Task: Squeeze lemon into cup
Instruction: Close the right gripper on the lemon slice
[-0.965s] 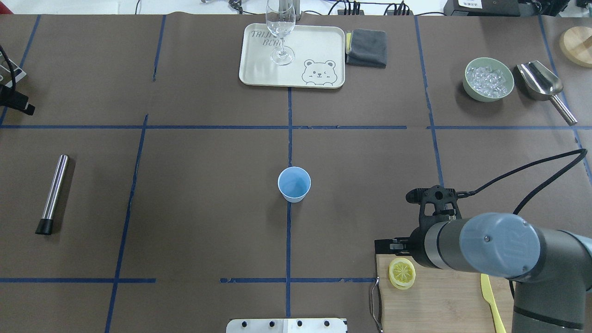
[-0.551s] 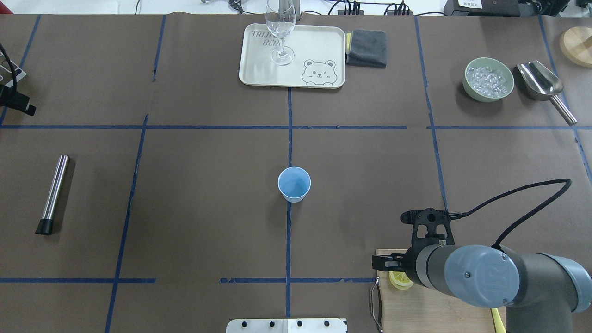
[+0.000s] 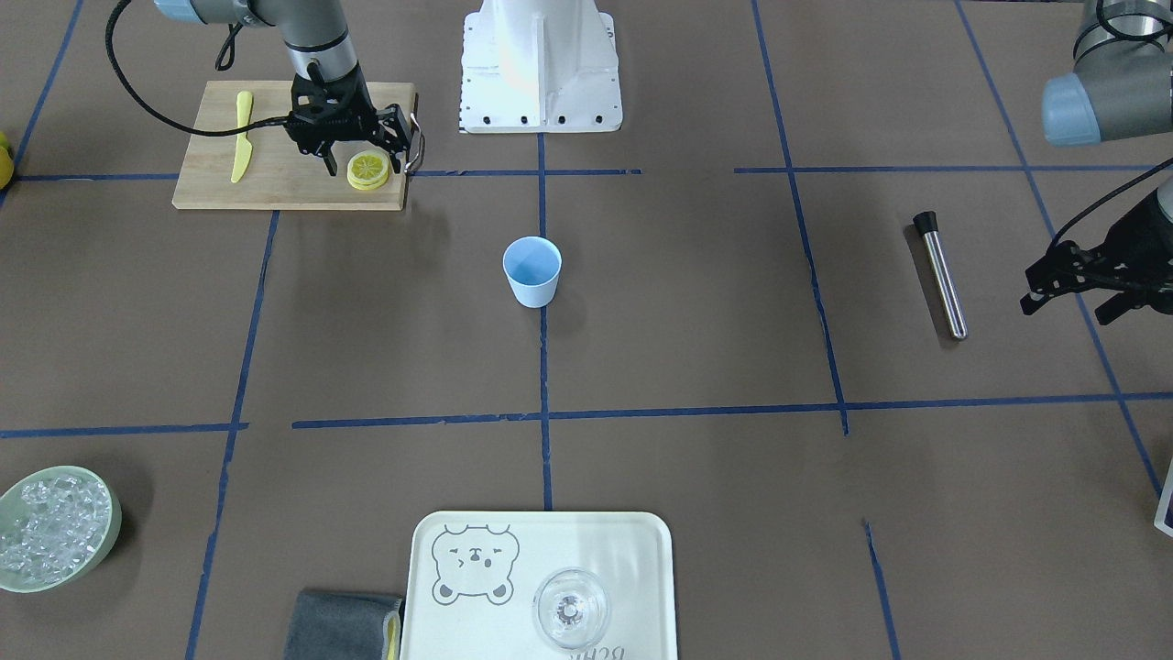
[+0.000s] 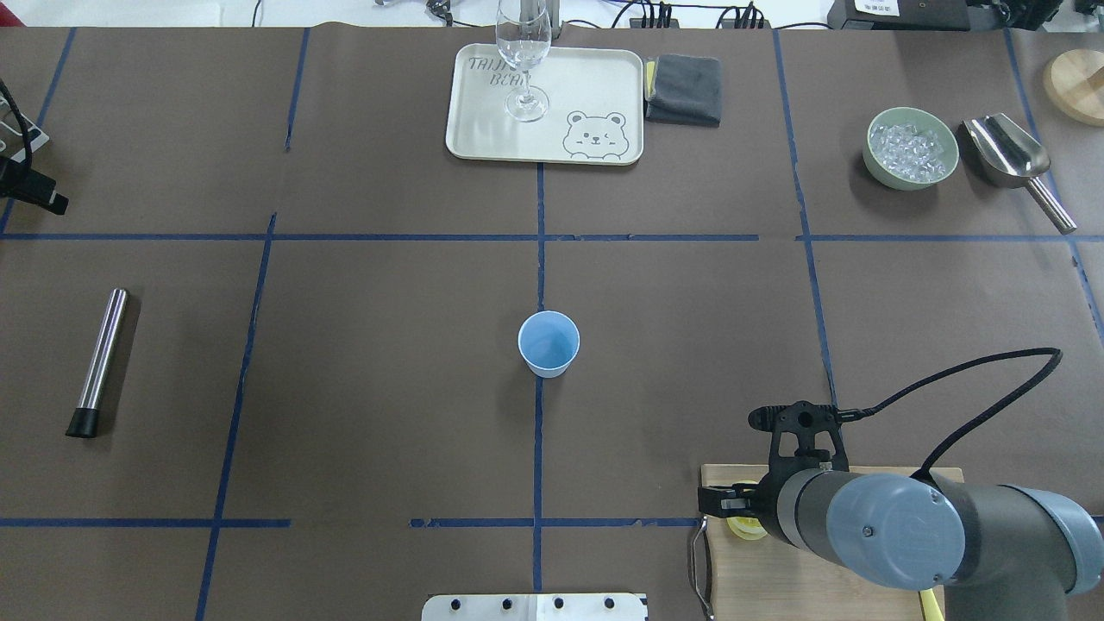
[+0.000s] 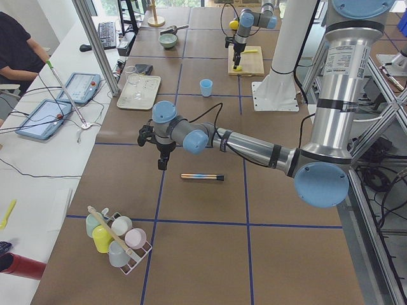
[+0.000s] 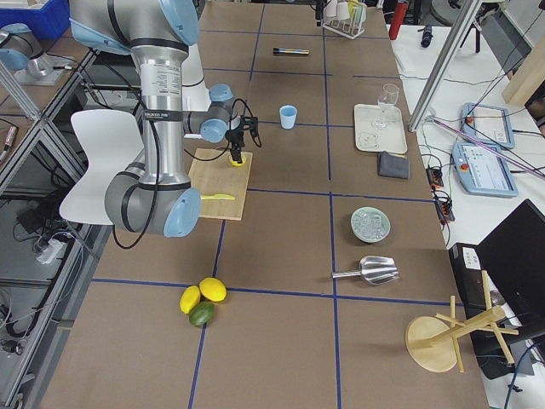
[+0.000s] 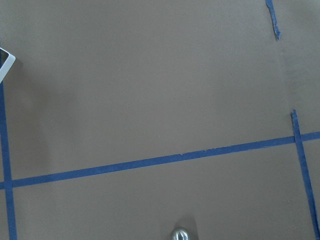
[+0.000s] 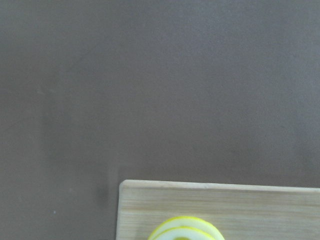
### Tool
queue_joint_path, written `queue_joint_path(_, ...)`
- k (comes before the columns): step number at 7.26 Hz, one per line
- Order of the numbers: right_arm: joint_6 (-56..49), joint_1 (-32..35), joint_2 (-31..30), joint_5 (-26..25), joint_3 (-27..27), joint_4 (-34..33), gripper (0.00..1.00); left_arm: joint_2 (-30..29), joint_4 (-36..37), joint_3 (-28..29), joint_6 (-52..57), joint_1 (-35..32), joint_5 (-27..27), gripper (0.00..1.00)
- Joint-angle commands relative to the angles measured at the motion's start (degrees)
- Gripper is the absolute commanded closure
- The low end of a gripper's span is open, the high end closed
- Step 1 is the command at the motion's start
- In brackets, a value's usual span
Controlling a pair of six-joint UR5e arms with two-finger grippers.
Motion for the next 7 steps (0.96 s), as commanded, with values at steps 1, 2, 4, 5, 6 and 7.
queue_joint_path(1, -0.1, -0.1, 0.1, 0.3, -1.1, 0.0, 0.0, 0.0, 0.0, -0.2, -0.4, 0.0, -0.2, 0.0)
queue_joint_path(2, -0.2, -0.2, 0.2, 0.3, -1.8, -0.1, 0.0, -0.1, 0.0, -0.2, -0.4, 0.0, -0.2, 0.0)
queue_joint_path(4, -0.1, -0.1, 0.2, 0.5, -1.6, -0.1, 0.0, -0.1, 0.0, -0.3, -0.4, 0.0, -0.2, 0.0)
queue_joint_path(5, -0.2, -0.1, 0.2, 0.6, -1.7, -0.1, 0.0, -0.2, 0.0, -0.3, -0.4, 0.0, -0.2, 0.0)
queue_joint_path(6, -0.2, -0.1, 0.2, 0.8, -1.6, 0.0, 0.0, -0.2, 0.0, -0.3, -0.4, 0.0, -0.2, 0.0)
queue_joint_path(7, -0.1, -0.1, 0.2, 1.2, -1.5, 0.0, 0.05, -0.2, 0.0, -0.3, -0.4, 0.0, -0.3, 0.0)
